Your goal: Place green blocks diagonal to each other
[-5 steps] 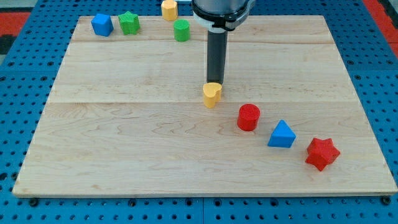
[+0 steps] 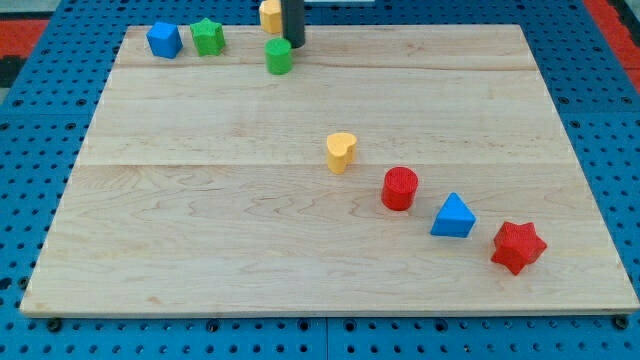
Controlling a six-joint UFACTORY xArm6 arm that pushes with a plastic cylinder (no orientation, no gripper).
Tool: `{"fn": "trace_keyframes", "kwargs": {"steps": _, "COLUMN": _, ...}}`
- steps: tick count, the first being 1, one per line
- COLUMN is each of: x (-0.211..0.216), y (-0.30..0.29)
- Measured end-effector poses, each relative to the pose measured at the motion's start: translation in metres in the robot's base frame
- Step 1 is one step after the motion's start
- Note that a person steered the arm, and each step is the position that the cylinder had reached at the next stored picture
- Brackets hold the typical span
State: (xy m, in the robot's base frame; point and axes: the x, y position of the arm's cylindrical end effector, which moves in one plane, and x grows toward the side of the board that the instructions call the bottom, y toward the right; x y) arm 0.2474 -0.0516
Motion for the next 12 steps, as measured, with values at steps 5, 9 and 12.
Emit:
{"fn": "trace_keyframes", "kwargs": {"steps": 5, "x": 0.056, "y": -0.019}}
{"fn": "trace_keyframes", "kwargs": {"steps": 9, "x": 0.083, "y": -0.005}}
{"fn": "trace_keyframes", "kwargs": {"steps": 12, "x": -0.047, "y": -0.062}}
